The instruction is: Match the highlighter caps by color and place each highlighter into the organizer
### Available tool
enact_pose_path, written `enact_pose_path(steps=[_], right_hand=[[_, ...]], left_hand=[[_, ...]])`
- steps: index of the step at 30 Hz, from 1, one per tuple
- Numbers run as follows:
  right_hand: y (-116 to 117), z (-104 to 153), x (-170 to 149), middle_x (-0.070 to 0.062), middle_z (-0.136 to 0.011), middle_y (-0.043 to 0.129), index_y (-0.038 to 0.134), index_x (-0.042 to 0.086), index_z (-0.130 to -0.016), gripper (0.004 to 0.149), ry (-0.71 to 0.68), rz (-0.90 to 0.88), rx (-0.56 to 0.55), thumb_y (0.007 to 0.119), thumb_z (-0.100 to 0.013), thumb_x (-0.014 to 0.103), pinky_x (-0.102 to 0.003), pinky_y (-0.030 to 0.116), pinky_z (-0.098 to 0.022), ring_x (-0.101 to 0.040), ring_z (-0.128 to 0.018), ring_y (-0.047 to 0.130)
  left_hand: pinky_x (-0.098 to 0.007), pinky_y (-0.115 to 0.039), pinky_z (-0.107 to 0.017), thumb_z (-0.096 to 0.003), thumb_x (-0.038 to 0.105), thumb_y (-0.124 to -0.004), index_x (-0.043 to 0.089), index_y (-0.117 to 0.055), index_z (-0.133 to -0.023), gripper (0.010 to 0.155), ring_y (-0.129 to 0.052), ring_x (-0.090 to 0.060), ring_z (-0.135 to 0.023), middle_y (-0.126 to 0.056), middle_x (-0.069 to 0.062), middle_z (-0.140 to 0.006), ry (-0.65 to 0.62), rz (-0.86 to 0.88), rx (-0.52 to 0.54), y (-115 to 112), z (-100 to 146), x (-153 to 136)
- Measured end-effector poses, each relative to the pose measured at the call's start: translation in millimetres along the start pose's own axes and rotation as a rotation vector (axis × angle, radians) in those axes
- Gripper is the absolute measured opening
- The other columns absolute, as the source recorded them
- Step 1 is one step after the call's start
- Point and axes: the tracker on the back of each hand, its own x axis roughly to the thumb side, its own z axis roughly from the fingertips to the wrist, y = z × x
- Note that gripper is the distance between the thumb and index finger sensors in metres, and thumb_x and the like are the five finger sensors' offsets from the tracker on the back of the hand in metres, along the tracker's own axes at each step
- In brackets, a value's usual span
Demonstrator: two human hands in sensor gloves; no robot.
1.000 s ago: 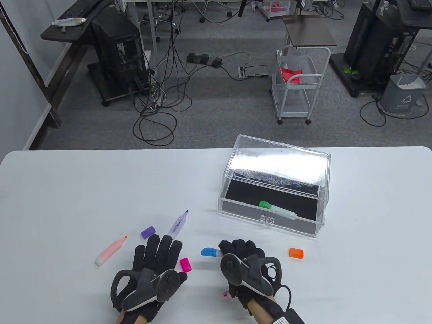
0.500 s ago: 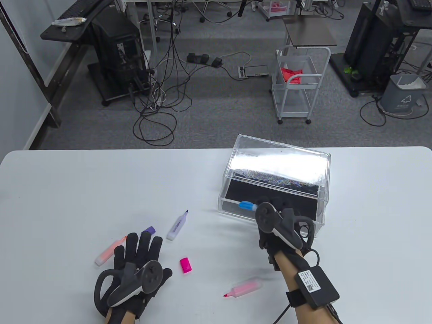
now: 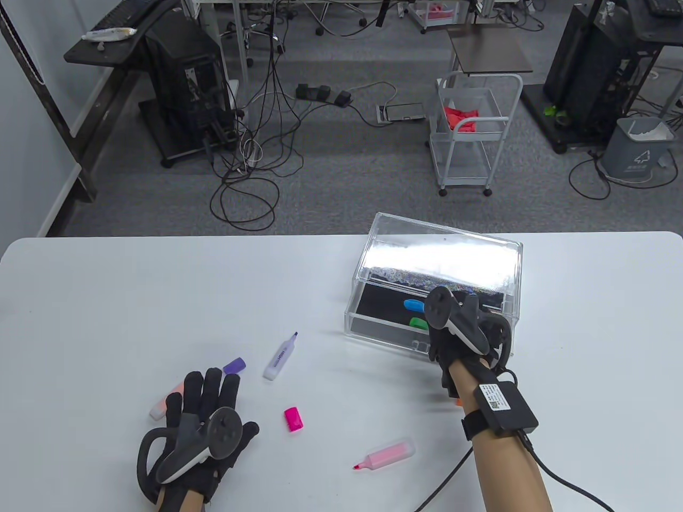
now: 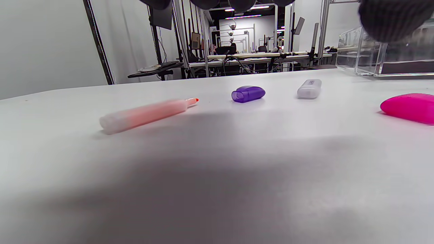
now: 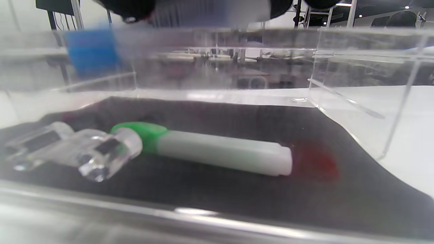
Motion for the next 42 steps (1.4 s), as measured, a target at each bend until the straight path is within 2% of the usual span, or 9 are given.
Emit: enact_pose_path(steps=[4, 10, 19, 25, 30, 36, 42], right_hand=[[-3, 4, 4, -0.006, -0.109, 0.041, 0.053, 0.030, -0.099, 0.060, -0.046, -0.008, -0.014, 0.072, -0.044, 0.042, -0.066, 0.038, -0.071, -0.037, -0.100, 0.041], [-18, 28, 15, -0.003, -0.115, 0.033, 0.049, 0.033, -0.102, 0.064, -0.170, 0.011, -0.050, 0.072, -0.043, 0.045, -0.068, 0.036, -0.071, -0.037, -0.107, 0.030], [-31, 73, 23, -0.002, -0.115, 0.031, 0.048, 0.035, -0.103, 0.065, -0.284, 0.016, -0.068, 0.073, -0.044, 0.046, -0.068, 0.035, -0.071, -0.035, -0.108, 0.031], [-31, 105, 28, -0.002, -0.116, 0.031, 0.048, 0.035, -0.103, 0.066, -0.353, 0.024, -0.023, 0.074, -0.044, 0.047, -0.068, 0.034, -0.071, -0.034, -0.108, 0.032], [-26, 128, 35, -0.002, -0.116, 0.032, 0.047, 0.035, -0.103, 0.067, -0.418, 0.025, 0.014, 0.075, -0.043, 0.048, -0.068, 0.035, -0.071, -0.034, -0.108, 0.033], [-6, 154, 46, -0.001, -0.116, 0.032, 0.048, 0.039, -0.102, 0.067, -0.463, 0.055, 0.097, 0.076, -0.043, 0.049, -0.069, 0.037, -0.071, -0.034, -0.108, 0.034], [8, 165, 49, -0.001, -0.116, 0.035, 0.049, 0.039, -0.102, 0.068, -0.517, 0.079, 0.149, 0.078, -0.042, 0.051, -0.069, 0.037, -0.071, -0.034, -0.108, 0.037]], left_hand=[[-0.070, -0.025, -0.082, -0.0577, 0.074, -0.050, 0.028, -0.004, -0.120, 0.090, -0.008, -0.045, -0.121, -0.003, -0.007, -0.127, 0.006, 0.001, -0.003, 0, 1, 0], [-0.069, -0.024, -0.082, -0.0577, 0.075, -0.050, 0.028, -0.004, -0.120, 0.090, -0.007, -0.044, -0.121, -0.003, -0.007, -0.127, 0.005, -0.001, -0.023, 0, 1, 1], [-0.069, -0.024, -0.082, -0.0578, 0.074, -0.050, 0.028, -0.004, -0.120, 0.090, -0.006, -0.044, -0.120, -0.002, -0.007, -0.127, -0.007, -0.014, -0.030, -1, 0, 3], [-0.069, -0.024, -0.082, -0.0578, 0.074, -0.050, 0.028, -0.004, -0.120, 0.090, -0.006, -0.044, -0.120, -0.002, -0.007, -0.127, -0.021, -0.029, -0.022, 0, 0, 7], [-0.069, -0.024, -0.082, -0.0578, 0.074, -0.050, 0.028, -0.004, -0.120, 0.090, -0.006, -0.044, -0.120, -0.002, -0.006, -0.127, -0.015, -0.027, -0.032, -1, -2, 6], [-0.069, -0.023, -0.082, -0.0578, 0.074, -0.050, 0.028, -0.004, -0.120, 0.090, -0.006, -0.044, -0.120, -0.001, -0.007, -0.127, 0.002, -0.024, -0.046, -3, -4, 2], [-0.069, -0.023, -0.082, -0.0579, 0.074, -0.050, 0.028, -0.004, -0.120, 0.090, -0.005, -0.044, -0.120, -0.001, -0.006, -0.127, -0.008, -0.023, -0.059, -3, -6, 5]])
